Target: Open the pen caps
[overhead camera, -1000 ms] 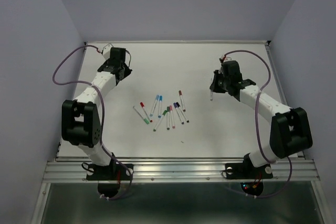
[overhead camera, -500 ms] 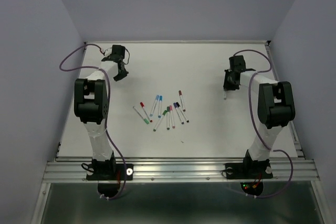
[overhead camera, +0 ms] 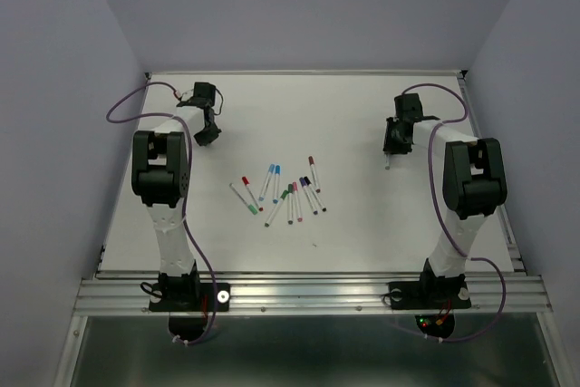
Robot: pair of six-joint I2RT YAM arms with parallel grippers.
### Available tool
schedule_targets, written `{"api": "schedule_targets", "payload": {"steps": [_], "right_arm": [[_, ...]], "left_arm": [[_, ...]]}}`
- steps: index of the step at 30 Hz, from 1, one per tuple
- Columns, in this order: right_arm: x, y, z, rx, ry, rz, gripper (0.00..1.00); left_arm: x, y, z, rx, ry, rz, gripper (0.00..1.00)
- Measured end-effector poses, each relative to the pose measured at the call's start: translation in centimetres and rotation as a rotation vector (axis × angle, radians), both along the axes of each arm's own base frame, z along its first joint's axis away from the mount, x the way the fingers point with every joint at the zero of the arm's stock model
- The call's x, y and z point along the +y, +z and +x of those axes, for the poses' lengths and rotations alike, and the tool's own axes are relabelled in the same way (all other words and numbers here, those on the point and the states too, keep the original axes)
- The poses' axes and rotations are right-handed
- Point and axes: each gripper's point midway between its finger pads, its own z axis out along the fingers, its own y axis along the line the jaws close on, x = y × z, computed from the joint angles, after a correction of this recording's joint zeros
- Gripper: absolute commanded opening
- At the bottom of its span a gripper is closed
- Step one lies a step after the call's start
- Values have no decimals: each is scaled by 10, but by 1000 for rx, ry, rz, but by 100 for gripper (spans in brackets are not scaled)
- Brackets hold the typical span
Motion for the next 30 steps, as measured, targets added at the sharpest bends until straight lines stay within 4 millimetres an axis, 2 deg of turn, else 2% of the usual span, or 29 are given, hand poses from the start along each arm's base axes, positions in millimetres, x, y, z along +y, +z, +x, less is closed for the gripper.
{"api": "schedule_targets", "payload": {"steps": [1,2,3,5,6,7,10,11,12,13,16,17,19,21,22,23,24,25,26,27,30], "right_arm": [[0,0,0,1,3,-1,36],[0,0,-1,5,2,1,41],[0,0,-1,5,1,1,43],[1,0,-1,6,3,6,55],[3,0,-2,7,9,12,59],[4,1,-2,6,14,18,67],[6,7,-4,6,28,27,81],[7,10,-5,2,36,32,100],[8,17,-5,-10,44,37,100],[9,23,-5,-22,48,42,100],[18,59,-4,-99,88,81,100],[19,67,-4,-116,93,87,100],[23,97,-6,-183,112,110,100],[28,121,-8,-238,127,121,100],[32,137,-12,-276,141,125,100],[34,143,-14,-290,145,123,100],[44,154,-20,-314,166,122,100],[55,161,-24,-330,189,122,100],[68,167,-28,-342,218,122,100],[87,170,-33,-351,250,123,100],[139,163,-51,-333,339,122,100]], "left_arm": [[-1,1,1,-4,-2,-4,25],[-1,0,2,-4,-2,-3,27],[-1,0,3,-6,-2,-3,37],[-1,0,3,-6,-1,-3,45],[-1,0,3,-5,-3,-3,53],[-1,0,3,-4,-4,-3,56],[-1,0,3,-5,-7,-4,71],[-1,0,3,-4,-8,-4,72],[-2,0,3,-5,-10,-5,83],[-2,0,3,-5,-11,-6,86],[-3,3,3,-7,-20,-14,98],[-4,5,3,-12,-23,-17,99],[-5,15,3,-28,-29,-22,99],[-6,32,2,-56,-34,-25,99],[-6,45,0,-80,-36,-28,99],[-6,61,-1,-114,-37,-30,99],[-6,75,-3,-146,-38,-34,99],[-6,98,-9,-197,-41,-40,99],[-6,112,-15,-228,-42,-44,99],[-7,133,-24,-283,-44,-52,99],[-8,173,-52,-398,-42,-74,99]]}}
